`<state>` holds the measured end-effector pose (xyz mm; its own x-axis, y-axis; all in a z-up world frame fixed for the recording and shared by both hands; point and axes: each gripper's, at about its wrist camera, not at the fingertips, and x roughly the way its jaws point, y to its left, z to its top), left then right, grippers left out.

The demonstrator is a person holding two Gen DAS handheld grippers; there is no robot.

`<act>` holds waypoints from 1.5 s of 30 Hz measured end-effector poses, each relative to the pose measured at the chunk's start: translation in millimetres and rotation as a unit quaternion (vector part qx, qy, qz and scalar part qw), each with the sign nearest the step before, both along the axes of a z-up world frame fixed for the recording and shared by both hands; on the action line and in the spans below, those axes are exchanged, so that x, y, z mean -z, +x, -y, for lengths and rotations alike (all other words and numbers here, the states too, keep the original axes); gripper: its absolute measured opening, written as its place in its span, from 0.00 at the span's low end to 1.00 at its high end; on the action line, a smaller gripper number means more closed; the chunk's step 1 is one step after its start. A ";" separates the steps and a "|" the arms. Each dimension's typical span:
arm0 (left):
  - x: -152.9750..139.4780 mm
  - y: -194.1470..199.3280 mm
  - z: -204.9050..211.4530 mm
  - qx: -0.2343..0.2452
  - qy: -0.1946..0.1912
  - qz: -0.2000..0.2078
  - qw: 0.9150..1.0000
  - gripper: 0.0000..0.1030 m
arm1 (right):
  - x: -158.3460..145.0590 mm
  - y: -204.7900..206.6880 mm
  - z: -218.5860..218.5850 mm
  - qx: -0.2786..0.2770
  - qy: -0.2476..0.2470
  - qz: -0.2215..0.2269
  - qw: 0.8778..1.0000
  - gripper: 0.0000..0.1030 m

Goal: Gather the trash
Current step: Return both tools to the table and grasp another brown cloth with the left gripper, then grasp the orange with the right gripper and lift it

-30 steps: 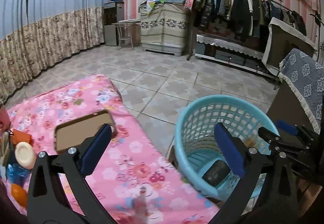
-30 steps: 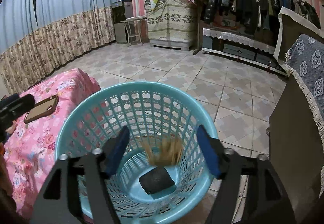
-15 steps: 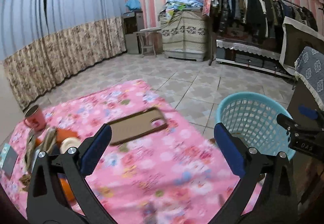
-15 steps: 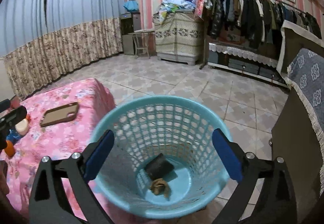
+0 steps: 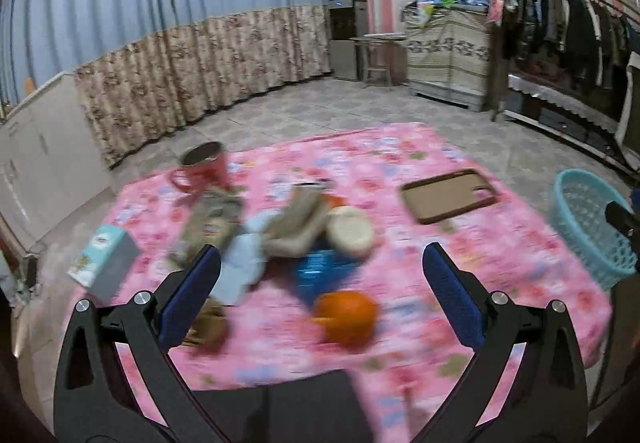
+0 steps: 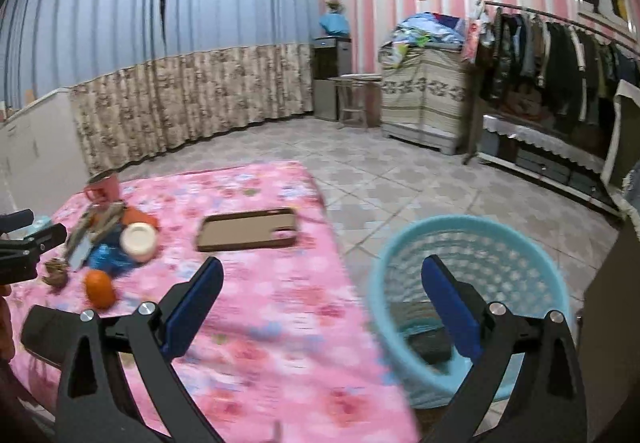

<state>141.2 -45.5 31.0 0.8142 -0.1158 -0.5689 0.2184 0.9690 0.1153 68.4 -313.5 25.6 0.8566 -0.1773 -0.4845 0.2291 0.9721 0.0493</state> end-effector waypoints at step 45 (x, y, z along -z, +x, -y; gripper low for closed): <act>61.2 37.5 -119.0 -0.062 -0.047 -0.081 0.994 0.44 | 56.2 67.0 -168.4 -0.129 -0.003 -0.085 0.988 0.94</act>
<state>178.7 73.5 -30.2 0.7236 -0.0781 -0.6857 0.1042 0.9946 -0.0034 135.5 -145.1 -30.7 0.7795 0.0321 -0.6255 -0.0209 0.9995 0.0251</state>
